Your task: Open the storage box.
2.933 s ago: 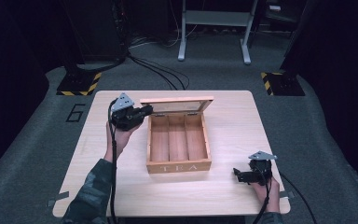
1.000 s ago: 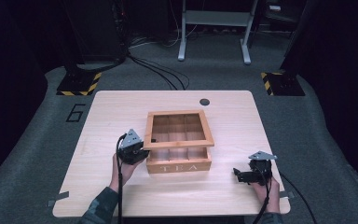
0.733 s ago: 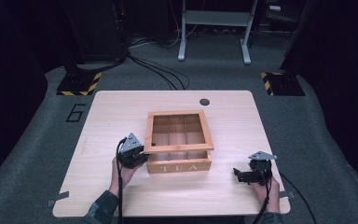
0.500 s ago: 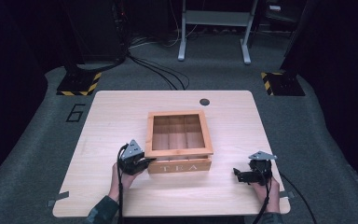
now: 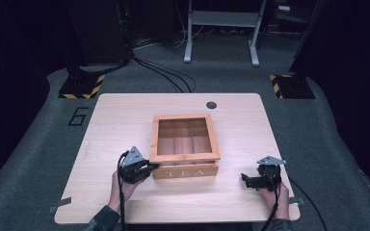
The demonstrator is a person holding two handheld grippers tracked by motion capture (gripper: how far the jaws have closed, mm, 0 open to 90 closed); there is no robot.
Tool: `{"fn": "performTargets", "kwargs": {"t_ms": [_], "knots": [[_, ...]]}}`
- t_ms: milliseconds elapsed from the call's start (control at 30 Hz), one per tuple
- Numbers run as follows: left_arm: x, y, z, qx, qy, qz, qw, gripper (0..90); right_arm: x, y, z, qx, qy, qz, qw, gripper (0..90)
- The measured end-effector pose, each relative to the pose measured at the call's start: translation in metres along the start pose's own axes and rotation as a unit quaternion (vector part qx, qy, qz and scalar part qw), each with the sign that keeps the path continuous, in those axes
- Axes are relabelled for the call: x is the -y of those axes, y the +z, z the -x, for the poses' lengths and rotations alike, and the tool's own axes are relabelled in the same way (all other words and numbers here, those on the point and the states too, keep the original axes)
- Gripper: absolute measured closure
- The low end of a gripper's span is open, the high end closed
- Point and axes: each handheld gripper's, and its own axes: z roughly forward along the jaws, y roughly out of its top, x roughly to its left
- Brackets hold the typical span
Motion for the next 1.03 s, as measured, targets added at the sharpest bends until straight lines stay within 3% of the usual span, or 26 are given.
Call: {"fn": "performTargets", "kwargs": {"t_ms": [267, 333, 367, 500, 533, 567, 667, 700, 733, 833, 1033], "knots": [[0.01, -0.016, 0.002, -0.008, -0.007, 0.006, 0.9999, 75.8, 0.0, 0.0, -0.001, 0.002, 0.004, 0.001, 1.0, 0.6], [0.011, -0.017, 0.003, -0.009, 0.0, -0.002, 1.0, 74.0, 0.0, 0.0, 0.0, 0.002, 0.003, 0.001, 1.0, 0.6], [0.017, -0.015, 0.004, -0.018, 0.012, -0.028, 0.9994, 71.2, 0.0, 0.0, 0.0, 0.001, 0.002, 0.001, 1.0, 0.7], [0.032, -0.016, 0.003, -0.019, -0.005, -0.03, 0.9994, 67.7, 0.0, 0.0, 0.0, 0.0, 0.0, 0.001, 1.0, 0.6], [0.036, -0.016, 0.002, -0.022, -0.009, -0.032, 0.9992, 62.6, 0.0, 0.0, 0.0, 0.0, -0.001, 0.0, 1.0, 0.6], [0.042, -0.014, 0.001, -0.009, -0.026, -0.045, 0.9986, 50.5, 0.0, 0.0, 0.0, 0.0, -0.001, 0.0, 1.0, 0.6], [0.05, -0.011, 0.001, -0.016, -0.023, -0.067, 0.9974, 34.8, 0.0, 0.0, 0.0, 0.002, -0.003, 0.003, 1.0, 0.4], [0.056, -0.008, 0.001, -0.02, -0.021, -0.095, 0.9951, 29.4, 0.0, 0.0, 0.0, 0.002, -0.005, 0.003, 1.0, 0.3], [0.059, -0.007, 0.001, -0.03, -0.022, -0.101, 0.9942, 23.9, 0.0, 0.0, 0.0, 0.002, -0.002, 0.003, 1.0, 0.2], [0.067, -0.007, -0.002, -0.03, -0.035, -0.101, 0.9938, 16.6, 0.0, 0.0, 0.0, 0.002, -0.002, 0.002, 1.0, 0.1], [0.069, -0.011, -0.006, -0.035, -0.034, -0.1, 0.9938, 14.4, 0.0, 0.001, 0.0, 0.002, -0.004, 0.001, 1.0, 0.0]]}}
